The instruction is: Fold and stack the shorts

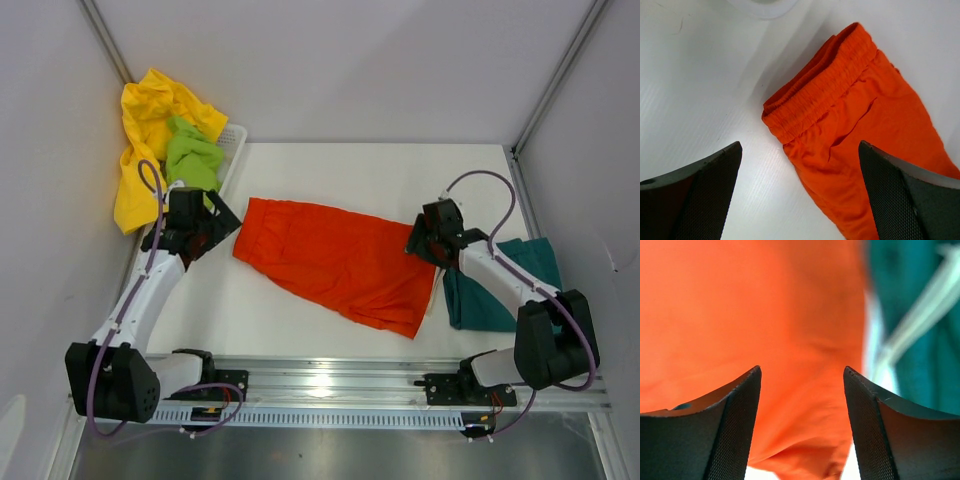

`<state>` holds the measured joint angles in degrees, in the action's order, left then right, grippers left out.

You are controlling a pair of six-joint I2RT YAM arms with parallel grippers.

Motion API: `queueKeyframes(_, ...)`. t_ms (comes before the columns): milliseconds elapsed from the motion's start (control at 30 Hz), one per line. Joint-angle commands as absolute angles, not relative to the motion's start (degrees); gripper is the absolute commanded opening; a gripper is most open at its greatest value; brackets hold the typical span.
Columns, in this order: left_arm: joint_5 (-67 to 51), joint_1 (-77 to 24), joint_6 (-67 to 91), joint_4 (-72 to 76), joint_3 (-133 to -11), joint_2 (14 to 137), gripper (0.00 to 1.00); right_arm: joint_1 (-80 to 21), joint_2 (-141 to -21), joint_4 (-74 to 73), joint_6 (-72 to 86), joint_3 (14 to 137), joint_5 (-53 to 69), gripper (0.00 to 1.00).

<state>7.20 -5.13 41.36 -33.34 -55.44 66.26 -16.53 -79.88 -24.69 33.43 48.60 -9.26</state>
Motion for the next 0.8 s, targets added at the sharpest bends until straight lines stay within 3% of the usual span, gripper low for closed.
queueKeyframes(0, 4.23, -5.36, 37.45, -27.52, -52.04, 65.56, 0.99, -22.57, -77.25, -26.28, 31.9, 56.23, -8.97, 0.67)
queueKeyframes(100, 2.73, -5.27, 36.83, -25.15, -49.67, 66.88, 0.99, -28.88, -79.89, -25.85, 31.56, 61.42, -7.4, 0.62)
queueKeyframes(233, -4.72, -4.66, 36.74, -17.87, -46.32, 69.25, 0.99, -33.75, -84.01, -18.65, 31.73, 64.07, -0.3, 0.38)
queueKeyframes(333, -10.6, -3.96, 37.27, -10.24, -44.3, 70.13, 0.99, -34.71, -89.9, -11.01, 32.78, 66.87, 9.9, 0.09)
queueKeyframes(400, -13.26, -3.96, 37.44, -4.17, -44.12, 70.57, 0.96, -36.11, -93.32, -10.2, 32.52, 70.03, 10.02, 0.01)
queueKeyframes(767, -26.36, -4.13, 49.28, 22.21, -46.86, 86.02, 0.88, -36.39, -95.54, -5.45, 32.35, 69.0, 12.66, 0.0)
